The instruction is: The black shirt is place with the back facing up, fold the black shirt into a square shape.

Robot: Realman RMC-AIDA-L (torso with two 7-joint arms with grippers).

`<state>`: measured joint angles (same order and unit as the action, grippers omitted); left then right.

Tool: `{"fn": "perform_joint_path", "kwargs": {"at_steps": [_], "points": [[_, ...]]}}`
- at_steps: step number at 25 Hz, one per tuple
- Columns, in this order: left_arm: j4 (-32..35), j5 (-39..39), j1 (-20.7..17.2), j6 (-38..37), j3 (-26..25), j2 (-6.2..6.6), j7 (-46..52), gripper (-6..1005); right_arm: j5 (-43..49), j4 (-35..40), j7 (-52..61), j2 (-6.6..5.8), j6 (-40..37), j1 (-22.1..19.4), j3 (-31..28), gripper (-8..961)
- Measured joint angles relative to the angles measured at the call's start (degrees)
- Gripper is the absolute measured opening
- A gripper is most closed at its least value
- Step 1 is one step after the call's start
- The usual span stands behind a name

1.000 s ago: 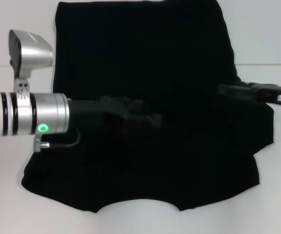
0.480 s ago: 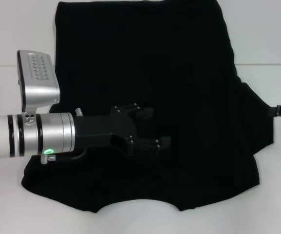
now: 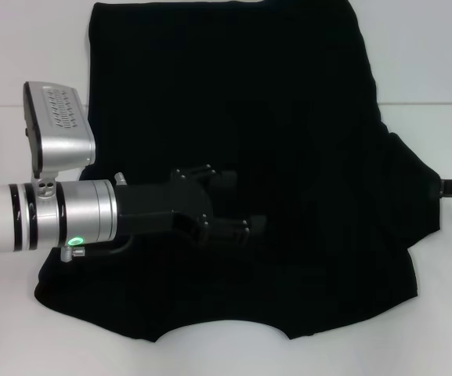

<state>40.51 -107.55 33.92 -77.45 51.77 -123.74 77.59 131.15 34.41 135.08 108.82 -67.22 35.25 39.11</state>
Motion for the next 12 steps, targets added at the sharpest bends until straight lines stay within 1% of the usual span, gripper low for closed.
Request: {"fn": "perform_joint_path", "kwargs": {"at_steps": [7, 12], "points": [[-0.32, -0.03, -0.01, 0.03, -0.24, 0.01, 0.04, 934, 2.34, -3.79, -0.5, 1.0, 4.31, 1.94, 0.3, 860], [-0.61, 0.23, 0.0, 0.03, -0.35, 0.13, 0.04, 934, 2.86, -4.58, -0.57, 1.64, 5.76, 2.57, 1.21, 855]]}}
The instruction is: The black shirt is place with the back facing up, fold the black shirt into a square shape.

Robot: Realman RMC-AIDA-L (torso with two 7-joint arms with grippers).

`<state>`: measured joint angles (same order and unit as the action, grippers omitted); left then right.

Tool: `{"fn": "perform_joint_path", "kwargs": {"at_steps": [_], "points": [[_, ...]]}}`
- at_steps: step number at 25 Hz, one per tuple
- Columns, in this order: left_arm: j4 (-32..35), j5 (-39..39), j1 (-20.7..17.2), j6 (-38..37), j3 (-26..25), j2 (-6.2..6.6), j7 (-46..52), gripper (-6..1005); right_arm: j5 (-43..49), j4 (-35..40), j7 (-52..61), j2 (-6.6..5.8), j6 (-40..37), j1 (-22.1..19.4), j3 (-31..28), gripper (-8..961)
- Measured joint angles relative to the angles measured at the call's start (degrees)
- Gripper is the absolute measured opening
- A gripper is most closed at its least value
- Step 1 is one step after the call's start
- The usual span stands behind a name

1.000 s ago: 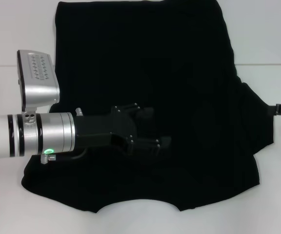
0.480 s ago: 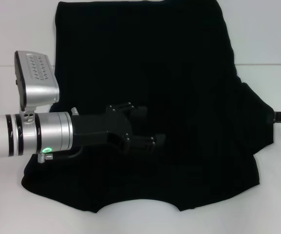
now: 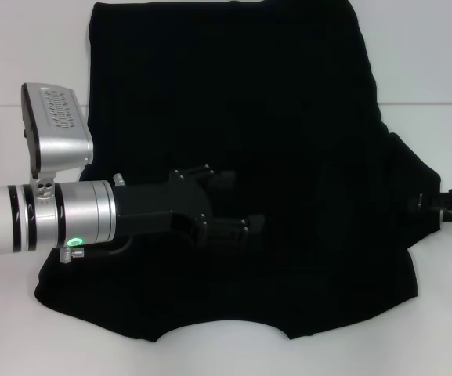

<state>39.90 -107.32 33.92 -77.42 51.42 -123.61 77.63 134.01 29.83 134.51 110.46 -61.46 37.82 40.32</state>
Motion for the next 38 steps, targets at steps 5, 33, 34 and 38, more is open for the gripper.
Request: {"fn": "perform_joint_path", "kwargs": {"at_steps": [5, 33, 34, 38], "points": [[-0.07, 0.02, 0.0, -0.01, -0.01, 0.02, 0.0, 933, 0.05, 0.37, -0.05, 0.84, 0.97, 0.07, 0.19, 851], [0.02, 0.41, -0.27, 0.87, -0.18, 0.1, 0.07, 933, -0.19, 0.2, 0.35, 1.6, 4.04, -0.74, -0.57, 48], [0.09, 0.43, -0.25, 0.87, -0.17, 0.06, 0.07, 933, -0.25, 0.47, 0.24, 1.58, 4.07, -1.05, -0.96, 28], [0.34, 0.49, -0.13, 0.87, -0.18, -0.08, 0.32, 933, -0.44, 1.69, -0.69, 1.28, 4.19, -2.22, -3.98, 13]]}}
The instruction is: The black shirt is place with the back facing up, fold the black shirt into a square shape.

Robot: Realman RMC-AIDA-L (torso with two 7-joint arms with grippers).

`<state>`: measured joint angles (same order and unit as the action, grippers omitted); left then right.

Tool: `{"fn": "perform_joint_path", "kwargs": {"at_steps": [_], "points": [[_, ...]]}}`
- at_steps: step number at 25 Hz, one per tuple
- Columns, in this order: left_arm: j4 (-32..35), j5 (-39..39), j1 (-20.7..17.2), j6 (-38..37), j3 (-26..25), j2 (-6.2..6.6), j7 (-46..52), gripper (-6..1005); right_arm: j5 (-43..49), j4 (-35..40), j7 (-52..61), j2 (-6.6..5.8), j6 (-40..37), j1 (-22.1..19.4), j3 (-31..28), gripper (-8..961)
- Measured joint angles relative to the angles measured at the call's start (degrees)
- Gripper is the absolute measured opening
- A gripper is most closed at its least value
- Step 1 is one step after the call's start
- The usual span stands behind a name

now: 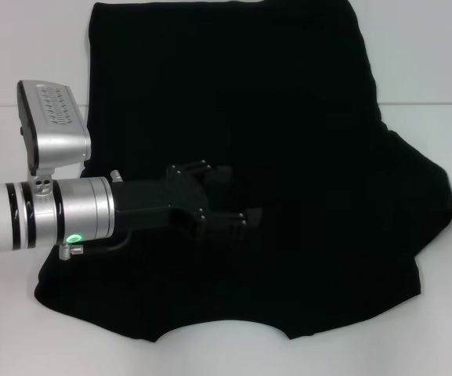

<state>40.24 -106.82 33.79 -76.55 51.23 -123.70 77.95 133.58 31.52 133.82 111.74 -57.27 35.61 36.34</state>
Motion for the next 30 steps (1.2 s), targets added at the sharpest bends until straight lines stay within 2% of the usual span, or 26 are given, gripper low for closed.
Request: {"fn": "perform_joint_path", "kwargs": {"at_steps": [7, 20, 26, 30], "points": [[0.02, 0.81, 0.1, -0.06, 0.01, 0.0, 0.6, 934, -0.16, 0.38, -5.9, 0.19, -0.68, -1.77, -9.88, 22], [0.02, 0.83, 0.25, -0.45, 0.0, 0.18, 1.32, 933, -0.6, 0.38, -6.73, 0.32, -0.35, -1.77, -11.07, 40], [0.02, 0.83, 0.1, -0.21, 0.0, 0.17, 1.33, 934, -2.97, 0.2, -7.83, 0.36, 0.39, 0.66, -10.63, 48], [0.02, 0.83, 0.06, -0.13, -0.27, 0.19, 1.33, 934, -3.72, -0.37, -9.52, 1.09, 0.6, 3.34, -10.37, 53]]}}
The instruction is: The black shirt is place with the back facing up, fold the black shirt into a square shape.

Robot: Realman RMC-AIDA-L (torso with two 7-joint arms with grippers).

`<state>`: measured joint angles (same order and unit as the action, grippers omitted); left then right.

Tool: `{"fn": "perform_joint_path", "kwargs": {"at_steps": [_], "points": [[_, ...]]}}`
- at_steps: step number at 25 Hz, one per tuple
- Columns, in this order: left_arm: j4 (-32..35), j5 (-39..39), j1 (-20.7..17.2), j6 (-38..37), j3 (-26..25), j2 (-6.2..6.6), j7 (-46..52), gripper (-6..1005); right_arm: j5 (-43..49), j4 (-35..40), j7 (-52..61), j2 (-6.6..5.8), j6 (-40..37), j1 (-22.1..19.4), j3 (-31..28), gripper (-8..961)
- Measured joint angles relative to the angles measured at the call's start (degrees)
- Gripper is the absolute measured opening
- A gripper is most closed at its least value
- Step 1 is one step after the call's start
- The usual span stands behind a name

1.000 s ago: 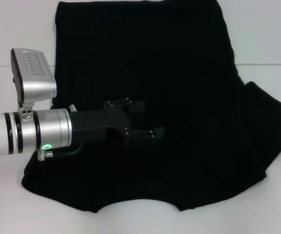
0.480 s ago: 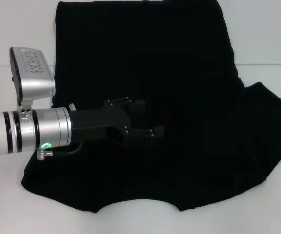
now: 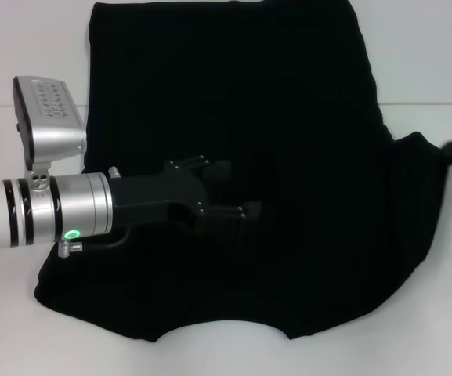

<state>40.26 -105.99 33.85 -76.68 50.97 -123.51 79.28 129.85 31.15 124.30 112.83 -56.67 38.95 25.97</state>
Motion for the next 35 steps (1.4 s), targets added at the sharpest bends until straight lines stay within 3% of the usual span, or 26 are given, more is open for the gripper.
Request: {"fn": "perform_joint_path", "kwargs": {"at_steps": [4, 7, 11, 21, 35], "points": [[0.0, 0.0, 0.08, 0.03, -0.72, 0.02, 0.0, 934, -0.04, -0.38, -0.79, 1.2, -0.36, 2.74, 3.05, 59], [0.0, 0.0, 0.13, 0.04, -1.21, 0.08, 0.0, 934, -0.08, -0.77, -1.66, 2.84, -1.82, 4.56, 8.16, 63], [0.0, 0.0, 0.03, 0.04, -1.29, 0.11, 0.0, 934, -0.1, -0.77, -1.91, 3.65, -3.98, 5.08, 10.82, 68], [0.0, 0.0, 0.16, 0.04, -1.93, 0.11, 0.0, 935, -0.13, -0.83, -1.24, 4.11, -5.96, 5.31, 13.23, 82], [0.0, 0.7, 0.1, 0.04, -2.8, 0.11, 0.0, 934, -0.98, -0.01, -3.2, 3.85, -10.66, 5.43, 13.51, 100]]}}
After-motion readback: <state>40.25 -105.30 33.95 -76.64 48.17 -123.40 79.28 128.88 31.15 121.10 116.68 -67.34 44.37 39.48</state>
